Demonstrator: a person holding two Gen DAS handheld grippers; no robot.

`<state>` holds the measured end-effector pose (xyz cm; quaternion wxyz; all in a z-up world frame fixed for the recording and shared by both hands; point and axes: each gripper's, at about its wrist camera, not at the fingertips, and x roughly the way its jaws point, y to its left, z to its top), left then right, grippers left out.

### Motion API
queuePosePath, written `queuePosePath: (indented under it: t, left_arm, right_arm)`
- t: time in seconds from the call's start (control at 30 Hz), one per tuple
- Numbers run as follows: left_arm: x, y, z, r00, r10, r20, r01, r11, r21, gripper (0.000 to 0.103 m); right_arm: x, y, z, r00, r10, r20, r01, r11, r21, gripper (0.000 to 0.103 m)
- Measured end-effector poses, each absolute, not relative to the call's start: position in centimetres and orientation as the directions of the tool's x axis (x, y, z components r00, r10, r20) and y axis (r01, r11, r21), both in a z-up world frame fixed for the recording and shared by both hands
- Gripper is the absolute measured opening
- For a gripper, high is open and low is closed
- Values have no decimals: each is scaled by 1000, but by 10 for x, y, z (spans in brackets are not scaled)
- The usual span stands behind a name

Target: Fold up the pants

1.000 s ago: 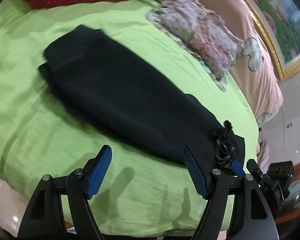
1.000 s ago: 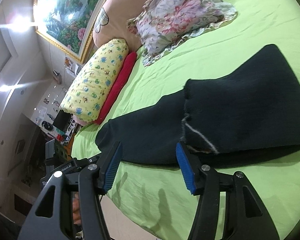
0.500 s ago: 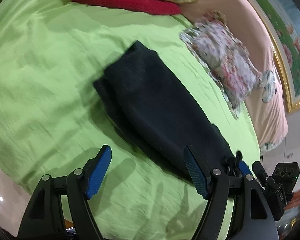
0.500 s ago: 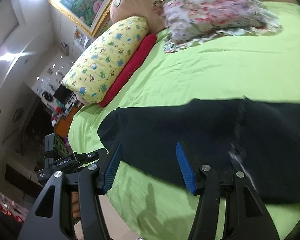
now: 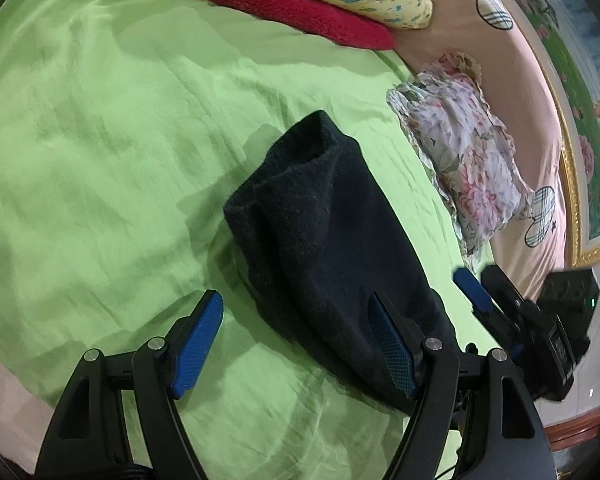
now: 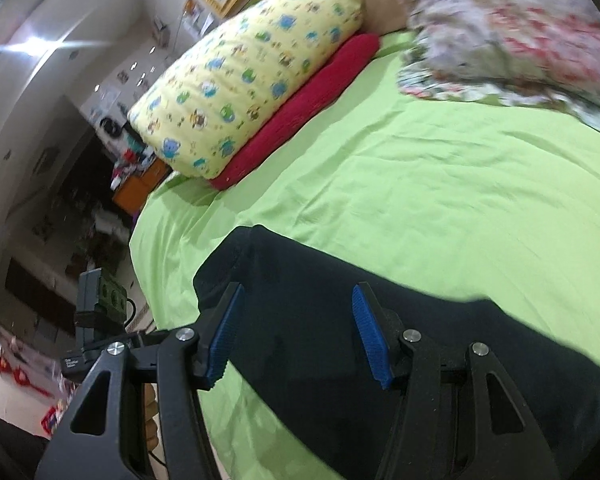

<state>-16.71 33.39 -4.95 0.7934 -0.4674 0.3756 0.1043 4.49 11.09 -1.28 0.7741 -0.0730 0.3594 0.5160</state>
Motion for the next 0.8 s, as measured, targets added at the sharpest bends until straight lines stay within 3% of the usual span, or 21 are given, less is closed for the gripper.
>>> queuePosePath:
  t: [0.43, 0.67, 0.7, 0.8]
  left_arm:
    - [-153, 339, -59, 702, -172, -691, -538, 508, -673, 81]
    - [-149, 341, -60, 707, -165, -687, -539, 502, -676, 83]
    - [-148, 343, -60, 711, -163, -684, -540, 496, -680, 83]
    - [-145, 344, -60, 713, -150, -685, -546, 493, -677, 82]
  right_arm:
    - [86, 225, -27, 25, 576, -817, -948, 272, 163, 57]
    - [87, 255, -44, -21, 488, -873, -968, 210, 141, 56]
    - [85, 258, -47, -22, 483, -875, -970, 201, 135, 55]
    - [84, 265, -54, -17, 475, -880, -972, 197, 125, 36]
